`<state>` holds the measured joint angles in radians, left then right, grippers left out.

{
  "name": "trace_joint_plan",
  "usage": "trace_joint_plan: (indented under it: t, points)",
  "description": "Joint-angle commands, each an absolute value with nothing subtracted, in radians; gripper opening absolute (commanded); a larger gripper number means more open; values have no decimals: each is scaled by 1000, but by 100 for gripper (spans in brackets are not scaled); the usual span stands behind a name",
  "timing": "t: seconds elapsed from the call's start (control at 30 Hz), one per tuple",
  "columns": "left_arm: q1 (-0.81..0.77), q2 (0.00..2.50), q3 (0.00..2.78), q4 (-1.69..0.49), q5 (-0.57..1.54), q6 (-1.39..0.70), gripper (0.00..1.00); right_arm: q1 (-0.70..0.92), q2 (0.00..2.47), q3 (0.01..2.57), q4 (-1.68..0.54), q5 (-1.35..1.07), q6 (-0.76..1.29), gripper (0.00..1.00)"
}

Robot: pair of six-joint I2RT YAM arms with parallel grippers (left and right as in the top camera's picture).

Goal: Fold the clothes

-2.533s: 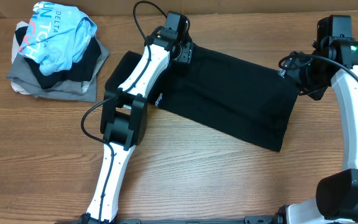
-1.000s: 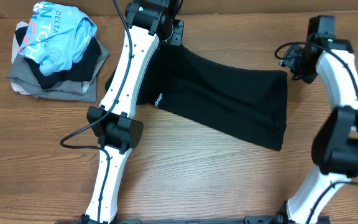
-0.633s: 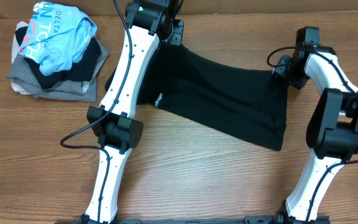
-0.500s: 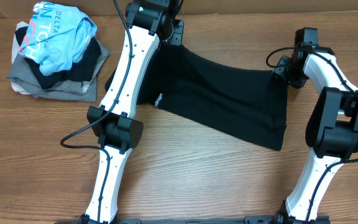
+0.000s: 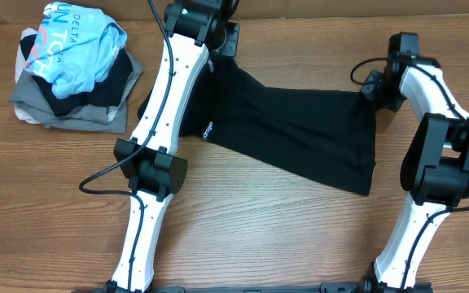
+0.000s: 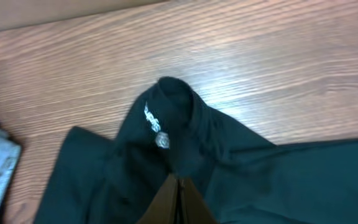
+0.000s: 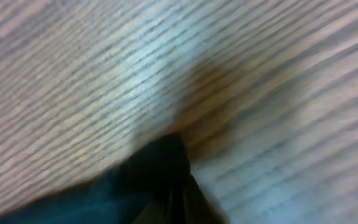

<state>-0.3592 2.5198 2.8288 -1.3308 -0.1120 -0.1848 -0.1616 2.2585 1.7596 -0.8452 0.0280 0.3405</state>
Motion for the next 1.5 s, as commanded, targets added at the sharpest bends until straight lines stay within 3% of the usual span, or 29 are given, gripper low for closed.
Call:
trace_joint_plan:
  t: [0.0,0.37,0.5,0.67,0.83,1.1,1.47]
  points:
    - [-345,2504,2844,-1332,-186,-188,4,-198,2253,1911,-936,24,340,4]
    - [-302,2504,2843,-1391,27,-194,5,-231,2198,2161,-1361,-47,313,4]
    - [-305,2513,2818,-1373,100,-169,21,-230,2196,2161,-1409,-46,313,4]
    - [-313,2529,2722,-1250,111,-166,59,-230,2196,2160,-1413,-47,313,4]
    - [-315,2562,2641,-1108,150,-192,76,-230,2196,2160,-1414,-47,313,4]
    - [-315,2629,2634,-1009,146,-329,78,-230,2196,2160,-1417,-46,313,4]
    - [-313,2744,2632,-949,150,-390,71,-230,2196,2160,-1416,-46,313,4]
